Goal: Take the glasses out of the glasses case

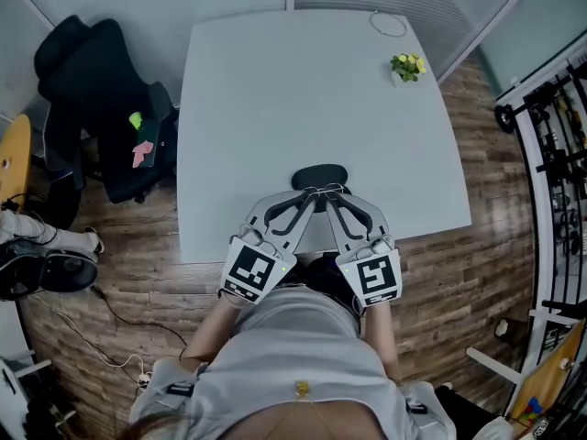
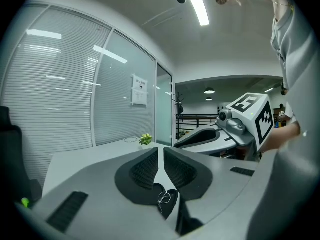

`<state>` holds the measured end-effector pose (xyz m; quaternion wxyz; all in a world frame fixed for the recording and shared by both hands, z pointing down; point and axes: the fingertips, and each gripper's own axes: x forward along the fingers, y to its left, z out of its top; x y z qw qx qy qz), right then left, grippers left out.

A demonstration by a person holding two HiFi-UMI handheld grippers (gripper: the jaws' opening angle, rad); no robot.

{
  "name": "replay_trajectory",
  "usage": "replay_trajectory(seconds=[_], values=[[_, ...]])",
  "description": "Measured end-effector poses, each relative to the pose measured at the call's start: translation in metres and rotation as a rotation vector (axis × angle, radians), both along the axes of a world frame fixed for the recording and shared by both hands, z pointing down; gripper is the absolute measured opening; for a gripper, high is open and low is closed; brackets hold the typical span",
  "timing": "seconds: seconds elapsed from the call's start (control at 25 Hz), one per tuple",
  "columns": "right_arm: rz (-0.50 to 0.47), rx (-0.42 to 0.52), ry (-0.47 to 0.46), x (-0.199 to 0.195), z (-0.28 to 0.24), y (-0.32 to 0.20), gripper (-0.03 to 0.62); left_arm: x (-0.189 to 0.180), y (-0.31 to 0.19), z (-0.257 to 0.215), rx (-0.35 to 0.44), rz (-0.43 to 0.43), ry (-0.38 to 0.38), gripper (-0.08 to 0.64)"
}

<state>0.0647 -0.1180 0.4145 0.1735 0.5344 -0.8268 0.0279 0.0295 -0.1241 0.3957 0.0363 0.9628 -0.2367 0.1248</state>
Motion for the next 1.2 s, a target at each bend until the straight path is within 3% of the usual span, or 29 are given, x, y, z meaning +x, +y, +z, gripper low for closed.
replay_trajectory(seconds=[0.4, 0.72, 1.2], values=[[0.007, -0.019, 0.010, -0.005, 0.005, -0.009, 0.049, -0.001, -0.011, 0.002, -0.015, 0.013, 0.023, 0.041], [-0.061, -0.041, 0.022, -0.008, 0.011, -0.026, 0.046, -0.003, -0.025, 0.009, -0.031, -0.037, 0.010, 0.041], [-0.109, -0.138, 0.087, -0.003, 0.049, -0.033, 0.044, -0.009, -0.029, 0.026, -0.081, -0.073, -0.012, 0.041]])
